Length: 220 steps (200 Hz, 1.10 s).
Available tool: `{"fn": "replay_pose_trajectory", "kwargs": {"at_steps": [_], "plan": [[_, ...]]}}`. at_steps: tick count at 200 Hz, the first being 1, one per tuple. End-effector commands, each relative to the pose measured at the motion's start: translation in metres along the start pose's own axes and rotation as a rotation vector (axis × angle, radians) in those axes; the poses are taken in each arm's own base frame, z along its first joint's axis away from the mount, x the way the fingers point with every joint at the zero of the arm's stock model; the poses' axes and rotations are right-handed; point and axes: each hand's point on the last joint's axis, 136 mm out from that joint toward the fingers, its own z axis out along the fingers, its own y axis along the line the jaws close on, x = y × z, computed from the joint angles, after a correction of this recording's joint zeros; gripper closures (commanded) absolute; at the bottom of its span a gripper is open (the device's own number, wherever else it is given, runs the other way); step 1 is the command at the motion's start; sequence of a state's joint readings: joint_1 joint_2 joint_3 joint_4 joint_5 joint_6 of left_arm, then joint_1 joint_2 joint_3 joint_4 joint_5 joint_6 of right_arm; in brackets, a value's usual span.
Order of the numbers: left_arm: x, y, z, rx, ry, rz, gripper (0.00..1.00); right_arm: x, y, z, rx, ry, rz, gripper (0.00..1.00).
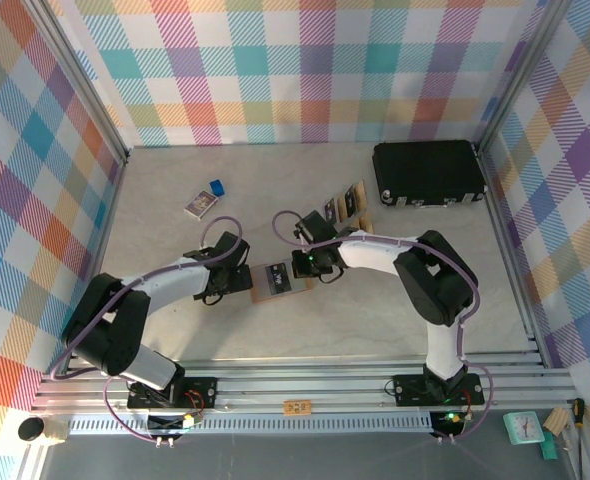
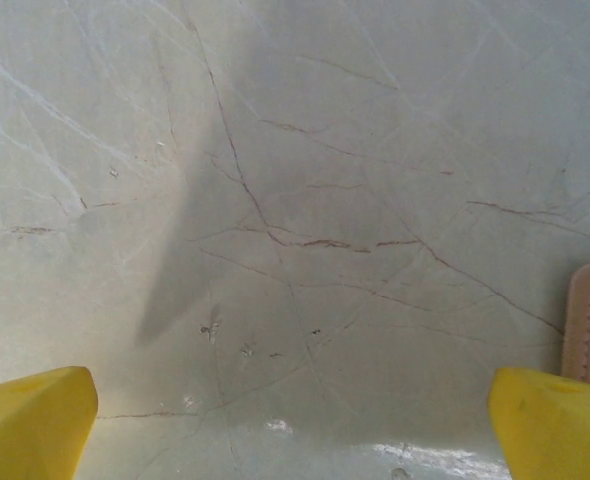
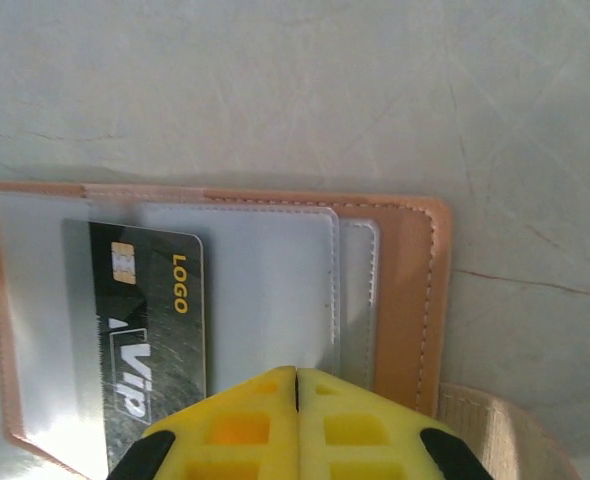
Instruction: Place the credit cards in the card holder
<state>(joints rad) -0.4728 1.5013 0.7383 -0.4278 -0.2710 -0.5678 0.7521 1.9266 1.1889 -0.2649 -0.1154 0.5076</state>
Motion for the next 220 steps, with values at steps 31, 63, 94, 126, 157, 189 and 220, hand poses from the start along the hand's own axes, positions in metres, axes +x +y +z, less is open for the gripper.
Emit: {"fn": "replay_pose_trajectory", "kwargs": {"at_steps": [31,63,94,126,157,189,220], "plan": [[-0.005,-0.005,0.002,0.000,0.018,0.023,0.00,-0.003,0.013,0.004,-0.005,0.016,-0.042,0.93],[-0.004,-0.006,0.005,0.001,0.024,0.028,0.00,-0.002,0.018,0.008,-0.007,0.024,-0.050,0.93],[-0.001,-0.006,0.007,0.000,0.029,0.028,0.00,0.001,0.022,0.012,-0.008,0.035,-0.057,0.93],[-0.001,-0.007,0.008,0.004,0.034,0.028,0.00,0.002,0.028,0.013,-0.016,0.038,-0.063,0.94],[-0.001,-0.007,0.009,0.006,0.033,0.029,0.00,0.003,0.034,0.016,-0.027,0.044,-0.065,0.94],[0.000,-0.008,0.010,0.010,0.035,0.029,0.00,0.004,0.041,0.018,-0.037,0.050,-0.067,0.94],[0.000,-0.008,0.011,0.012,0.035,0.027,0.00,0.005,0.049,0.021,-0.049,0.056,-0.076,0.94]]}}
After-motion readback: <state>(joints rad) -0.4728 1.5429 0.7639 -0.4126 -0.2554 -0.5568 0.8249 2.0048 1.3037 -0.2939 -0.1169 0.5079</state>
